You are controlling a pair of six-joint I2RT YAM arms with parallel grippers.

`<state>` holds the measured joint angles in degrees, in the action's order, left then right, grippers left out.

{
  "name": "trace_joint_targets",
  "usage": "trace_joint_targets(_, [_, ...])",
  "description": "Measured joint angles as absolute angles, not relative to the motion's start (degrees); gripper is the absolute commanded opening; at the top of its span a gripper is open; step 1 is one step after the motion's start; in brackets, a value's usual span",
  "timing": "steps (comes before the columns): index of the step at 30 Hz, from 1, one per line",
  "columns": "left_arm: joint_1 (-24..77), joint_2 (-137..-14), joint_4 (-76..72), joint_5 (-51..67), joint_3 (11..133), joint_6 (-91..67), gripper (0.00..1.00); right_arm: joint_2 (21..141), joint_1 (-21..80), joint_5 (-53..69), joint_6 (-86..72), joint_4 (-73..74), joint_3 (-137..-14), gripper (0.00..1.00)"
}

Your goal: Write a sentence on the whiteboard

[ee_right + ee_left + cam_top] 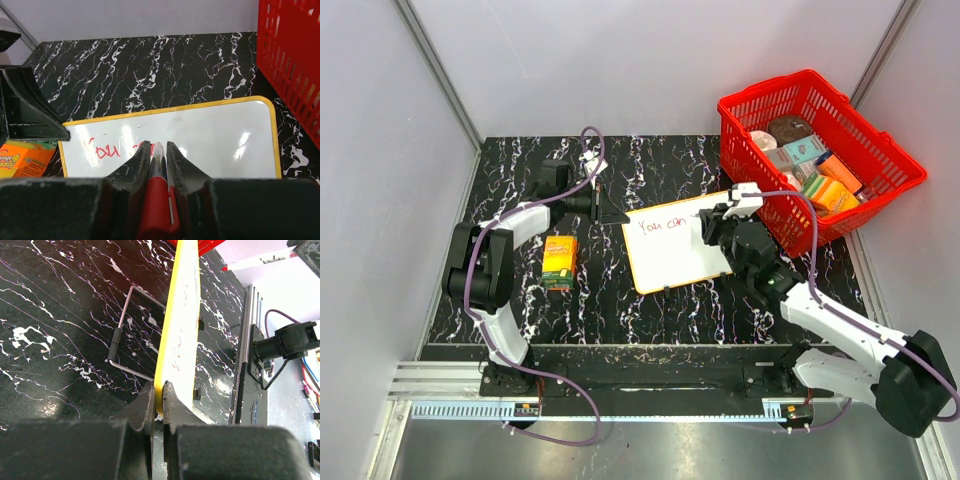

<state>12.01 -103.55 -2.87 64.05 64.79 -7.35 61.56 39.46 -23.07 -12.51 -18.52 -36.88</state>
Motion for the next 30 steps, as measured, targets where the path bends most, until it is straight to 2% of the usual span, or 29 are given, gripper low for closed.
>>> trace_joint_targets(8, [12.01,-103.55,-2.83,64.05,64.79,-7.31,0.00,58.81,34.26,-22.17,-14.31,-18.09,-34.70,0.00])
trace_joint_targets(15, [12.01,-103.39,-2.57,63.99,64.79,-7.20,0.00,58.92,27.49,-15.33,-15.53,-17.65,-34.41,0.00])
trace_joint_targets(30, [12.16,-103.15,-2.37,63.79,64.79,-6.83,0.00,58.94,30.00,-6.57,-14.79,-17.69,-34.04,0.00])
